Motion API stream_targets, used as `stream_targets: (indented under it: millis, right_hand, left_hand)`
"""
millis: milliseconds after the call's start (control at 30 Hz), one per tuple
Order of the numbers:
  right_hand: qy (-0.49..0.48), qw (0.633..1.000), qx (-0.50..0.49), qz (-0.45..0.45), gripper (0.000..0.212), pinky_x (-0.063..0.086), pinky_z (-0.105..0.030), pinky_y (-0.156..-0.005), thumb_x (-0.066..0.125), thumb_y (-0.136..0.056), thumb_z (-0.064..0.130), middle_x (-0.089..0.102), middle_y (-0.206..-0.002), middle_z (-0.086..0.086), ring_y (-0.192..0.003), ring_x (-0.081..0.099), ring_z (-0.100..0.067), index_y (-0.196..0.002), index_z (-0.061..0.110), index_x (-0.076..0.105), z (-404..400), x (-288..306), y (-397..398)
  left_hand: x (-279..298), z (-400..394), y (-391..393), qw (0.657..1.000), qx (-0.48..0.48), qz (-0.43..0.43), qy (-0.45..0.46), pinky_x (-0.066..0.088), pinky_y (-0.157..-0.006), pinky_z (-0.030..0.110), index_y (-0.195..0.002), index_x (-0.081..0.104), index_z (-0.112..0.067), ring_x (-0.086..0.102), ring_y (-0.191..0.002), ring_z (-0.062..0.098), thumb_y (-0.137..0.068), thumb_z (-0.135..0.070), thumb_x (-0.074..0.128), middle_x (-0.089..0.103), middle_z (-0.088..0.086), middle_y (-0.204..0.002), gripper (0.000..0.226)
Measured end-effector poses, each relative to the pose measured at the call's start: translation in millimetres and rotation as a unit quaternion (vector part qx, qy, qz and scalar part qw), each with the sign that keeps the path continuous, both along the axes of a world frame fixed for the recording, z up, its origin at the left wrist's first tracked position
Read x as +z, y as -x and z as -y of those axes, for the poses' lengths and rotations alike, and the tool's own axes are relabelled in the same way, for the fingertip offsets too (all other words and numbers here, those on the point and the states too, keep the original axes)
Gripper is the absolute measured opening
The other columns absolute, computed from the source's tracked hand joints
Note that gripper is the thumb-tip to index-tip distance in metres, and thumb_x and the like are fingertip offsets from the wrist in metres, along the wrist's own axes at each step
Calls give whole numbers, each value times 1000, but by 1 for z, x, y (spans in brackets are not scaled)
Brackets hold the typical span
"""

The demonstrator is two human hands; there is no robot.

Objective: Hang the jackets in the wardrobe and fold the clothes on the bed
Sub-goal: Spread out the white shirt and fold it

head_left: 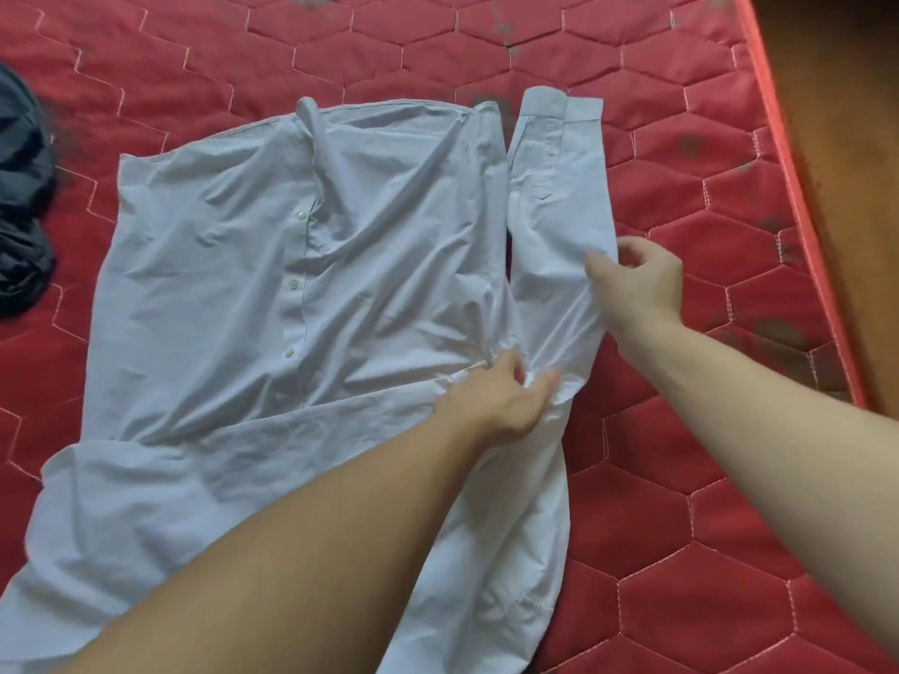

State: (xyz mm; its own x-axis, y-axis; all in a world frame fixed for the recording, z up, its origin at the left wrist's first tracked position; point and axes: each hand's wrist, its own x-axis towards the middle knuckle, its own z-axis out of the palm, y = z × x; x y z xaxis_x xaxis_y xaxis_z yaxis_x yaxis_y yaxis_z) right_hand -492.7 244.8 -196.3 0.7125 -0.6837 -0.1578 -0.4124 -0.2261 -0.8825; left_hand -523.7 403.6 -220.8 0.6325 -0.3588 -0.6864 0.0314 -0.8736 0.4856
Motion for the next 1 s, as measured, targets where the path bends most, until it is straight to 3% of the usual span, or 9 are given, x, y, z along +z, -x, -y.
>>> stream_targets:
  millis: [133, 233, 333, 467, 533, 600, 767, 900, 1000]
  right_hand:
    - [212, 939, 269, 31, 42, 51, -37, -68, 56, -71, 17, 66, -78, 1, -69, 60, -26, -112, 19, 66, -18, 30, 25]
    - [298, 878, 374, 26, 62, 53, -44, -63, 51, -70, 19, 70, -90, -10, -75, 64, -38, -133, 19, 53, -38, 33, 35]
    - [333, 842, 421, 53, 46, 47, -37, -55, 49, -75, 20, 69, -87, -6, -74, 64, -36, -119, 18, 59, -48, 29, 46]
    - [379, 730, 568, 17, 40, 47, -31, -57, 54, -73, 21, 71, -93, -6, -82, 66, -30, -111, 16, 68, -60, 9, 72]
    - [378, 694, 611, -44, 30, 45, -33, -62, 56, -76, 20, 69, -92, -3, -84, 64, -31, -104, 18, 65, -65, -3, 84]
    - [365, 683, 626, -96, 21, 39, -34, -65, 47, -81, 22, 67, -92, -2, -88, 61, -31, -96, 20, 62, -65, -12, 95]
    - [327, 730, 583, -142, 29, 31, -34, -71, 52, -85, 26, 65, -100, -5, -96, 58, -27, -111, 15, 58, -49, -21, 102]
    - [317, 744, 571, -143, 14, 34, -35, -67, 54, -78, 16, 66, -90, -11, -86, 58, -32, -88, 10, 62, -56, -18, 101]
    - [279, 783, 537, -145, 14, 31, -31, -63, 55, -84, 16, 53, -72, -2, -78, 50, -27, -71, 12, 51, -58, -18, 104]
  left_hand:
    - [23, -4, -30, 930, 218, -194, 222, 40, -58, 26, -95, 62, -21, 57, -68, 16, -92, -66, 40, 61, 3, -84, 50]
    - [34, -12, -57, 863, 316, -222, 326, 52, -80, 32, -98, 68, -26, 66, -88, 15, -88, -66, 45, 72, -3, -95, 48]
    - [43, -19, -75, 763, 411, -276, 416, 57, -81, 37, -110, 60, -21, 71, -89, 20, -71, -64, 63, 73, 2, -93, 58]
    - [43, -11, -75, 913, 256, -192, 253, 57, -76, 35, -129, 49, -22, 67, -98, 19, -53, -42, 86, 67, 4, -115, 87]
    - [33, -8, -69, 955, 243, -79, 148, 55, -76, 34, -126, 49, -19, 64, -98, 23, -62, -23, 83, 62, 4, -111, 72]
    - [22, -16, -68, 930, 336, 16, 147, 52, -69, 31, -108, 61, -20, 64, -90, 24, -76, -10, 70, 65, 6, -101, 34]
    - [18, -53, -75, 815, 448, -165, 329, 57, -56, 28, -99, 70, -20, 70, -71, 15, -95, -13, 57, 72, 5, -95, 15]
    - [28, -69, -63, 831, 373, -277, 305, 58, -59, 31, -96, 76, -18, 72, -74, 16, -72, -51, 75, 75, 3, -94, 41]
    - [39, -77, -58, 873, 227, -326, 282, 55, -58, 25, -85, 77, -13, 70, -69, 15, -66, -29, 82, 73, 4, -85, 26]
